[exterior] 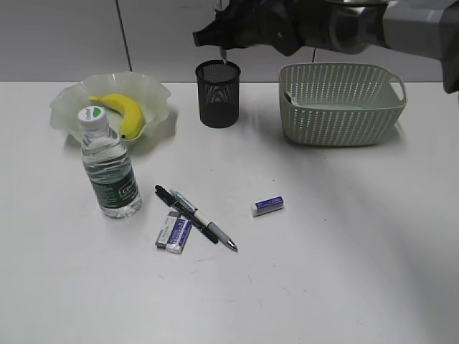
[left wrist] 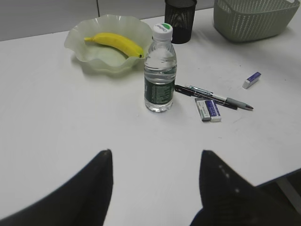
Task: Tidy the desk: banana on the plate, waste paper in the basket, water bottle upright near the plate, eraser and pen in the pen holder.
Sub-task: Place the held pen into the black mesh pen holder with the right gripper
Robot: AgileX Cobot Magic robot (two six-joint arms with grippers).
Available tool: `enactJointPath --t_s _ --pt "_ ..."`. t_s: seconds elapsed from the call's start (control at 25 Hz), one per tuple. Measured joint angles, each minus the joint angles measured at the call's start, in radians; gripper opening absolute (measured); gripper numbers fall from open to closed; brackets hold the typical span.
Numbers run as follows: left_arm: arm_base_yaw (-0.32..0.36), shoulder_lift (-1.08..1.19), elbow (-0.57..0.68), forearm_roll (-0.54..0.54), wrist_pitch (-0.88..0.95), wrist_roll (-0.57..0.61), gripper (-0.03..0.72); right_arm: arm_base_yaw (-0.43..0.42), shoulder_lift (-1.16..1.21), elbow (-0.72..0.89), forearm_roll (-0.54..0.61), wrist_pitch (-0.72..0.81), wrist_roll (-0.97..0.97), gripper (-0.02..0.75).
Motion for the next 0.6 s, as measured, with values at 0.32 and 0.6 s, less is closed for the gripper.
enactJointPath --t_s 0.32,0.6 --pt "0.0 0.0 0.0 0.0 0.0 0.0 0.436 -0.004 0.07 0.0 0.053 -0.041 0.001 0.144" --pt "0.0 0.0 0.0 0.001 0.0 0.0 0.436 0.012 0.07 0.0 0.042 -0.033 -0.006 0.33"
